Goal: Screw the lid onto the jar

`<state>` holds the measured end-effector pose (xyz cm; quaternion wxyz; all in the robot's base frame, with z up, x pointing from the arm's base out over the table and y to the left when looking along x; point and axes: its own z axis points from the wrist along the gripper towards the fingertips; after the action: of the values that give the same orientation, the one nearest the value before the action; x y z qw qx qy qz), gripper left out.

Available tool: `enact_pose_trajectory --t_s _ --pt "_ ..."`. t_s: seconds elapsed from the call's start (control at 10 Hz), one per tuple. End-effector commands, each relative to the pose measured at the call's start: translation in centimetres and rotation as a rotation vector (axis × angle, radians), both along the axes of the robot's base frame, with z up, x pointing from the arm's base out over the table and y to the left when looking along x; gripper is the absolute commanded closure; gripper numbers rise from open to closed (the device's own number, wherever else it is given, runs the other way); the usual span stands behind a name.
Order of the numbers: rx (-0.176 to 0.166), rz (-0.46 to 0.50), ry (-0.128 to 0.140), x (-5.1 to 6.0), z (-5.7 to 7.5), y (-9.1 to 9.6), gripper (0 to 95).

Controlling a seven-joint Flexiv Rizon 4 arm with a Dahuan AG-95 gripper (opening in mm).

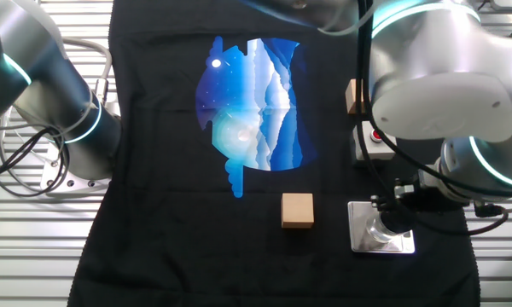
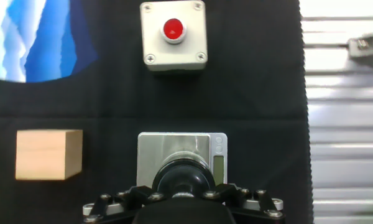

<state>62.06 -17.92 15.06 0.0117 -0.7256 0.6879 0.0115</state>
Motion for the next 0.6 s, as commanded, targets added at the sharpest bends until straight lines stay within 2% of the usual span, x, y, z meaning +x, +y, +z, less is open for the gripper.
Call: enact_pose_trajectory --t_s 0.1,0.6 --pt "-0.001 0.041 -0.004 0.20 -0.34 0.05 19.0" --pt "-0.004 0.037 0.000 0.45 -0.68 0.13 19.0"
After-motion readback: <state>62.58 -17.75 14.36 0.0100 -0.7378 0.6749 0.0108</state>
